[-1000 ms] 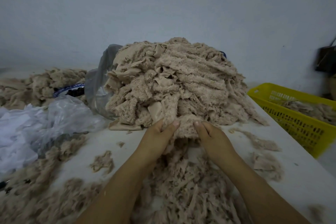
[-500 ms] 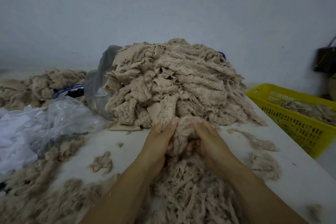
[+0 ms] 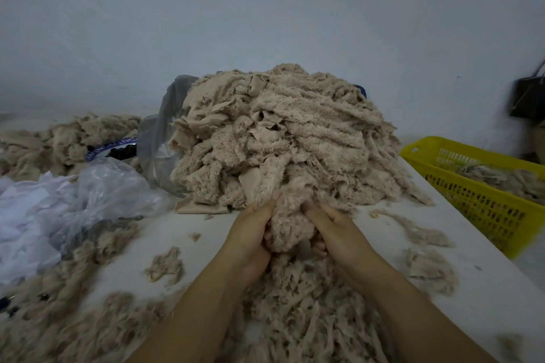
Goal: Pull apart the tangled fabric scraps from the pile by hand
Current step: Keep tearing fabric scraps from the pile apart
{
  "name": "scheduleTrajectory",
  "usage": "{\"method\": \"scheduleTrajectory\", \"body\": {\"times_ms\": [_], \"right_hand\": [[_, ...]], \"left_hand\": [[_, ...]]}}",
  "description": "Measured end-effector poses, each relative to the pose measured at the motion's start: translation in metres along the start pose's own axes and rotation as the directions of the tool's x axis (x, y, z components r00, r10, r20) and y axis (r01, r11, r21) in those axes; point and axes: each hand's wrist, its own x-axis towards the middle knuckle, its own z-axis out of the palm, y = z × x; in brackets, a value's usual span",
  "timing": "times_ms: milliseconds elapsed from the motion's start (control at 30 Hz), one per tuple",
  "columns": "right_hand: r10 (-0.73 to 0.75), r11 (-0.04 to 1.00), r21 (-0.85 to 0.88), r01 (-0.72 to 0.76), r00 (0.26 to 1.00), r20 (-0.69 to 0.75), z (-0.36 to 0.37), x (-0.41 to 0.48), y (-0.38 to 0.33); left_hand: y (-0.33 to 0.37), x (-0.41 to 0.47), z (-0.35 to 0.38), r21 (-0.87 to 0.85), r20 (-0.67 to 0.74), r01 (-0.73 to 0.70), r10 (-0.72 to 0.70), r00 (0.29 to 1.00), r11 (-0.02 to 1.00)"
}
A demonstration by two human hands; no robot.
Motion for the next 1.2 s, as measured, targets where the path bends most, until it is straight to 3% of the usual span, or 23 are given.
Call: {"method": "scheduleTrajectory", "body": {"times_ms": [100,267,500,667,900,967,1033,1100,1200], "right_hand": [[-0.005,0.993,0.118,0.000,0.999,0.041,0.000,0.001,-0.001],[0.027,0.972,0.234,-0.034,0.999,0.035,0.000,0.001,-0.003],[0.047,0.968,0.248,-0.035,0.998,-0.044,-0.002,0.003,-0.001],[0.129,0.858,0.509,-0.075,0.989,-0.072,0.000,0.003,-0.005],[0.208,0.666,0.745,-0.042,0.969,-0.132,-0.025,0.009,-0.009],[0.214,0.708,0.704,-0.049,0.965,-0.149,-0.032,0.010,-0.005],[0.190,0.817,0.574,-0.054,0.965,-0.181,-0.031,0.009,-0.003],[0.144,0.928,0.369,-0.054,0.964,-0.222,-0.023,0.008,-0.001],[0.044,0.992,0.126,-0.016,0.973,-0.227,-0.008,0.005,-0.002]], "left_hand": [[0.001,0.000,0.002,-0.011,-0.036,-0.011,0.010,0.999,1.000],[0.003,0.005,-0.002,-0.094,-0.233,-0.042,0.019,0.972,0.995],[0.003,0.006,-0.009,-0.021,-0.198,-0.038,0.033,0.980,0.999],[-0.004,0.003,0.001,0.104,-0.164,-0.101,0.118,0.979,0.989],[0.004,0.006,-0.009,0.023,-0.233,-0.098,0.100,0.967,0.995],[0.006,0.005,-0.009,0.014,-0.219,-0.107,0.107,0.970,0.994],[0.005,0.003,-0.008,0.070,-0.195,-0.128,0.140,0.971,0.989],[0.000,0.000,-0.005,0.327,-0.154,-0.170,0.230,0.961,0.929],[-0.007,-0.006,0.003,0.746,0.093,-0.307,0.365,0.926,0.591]]}}
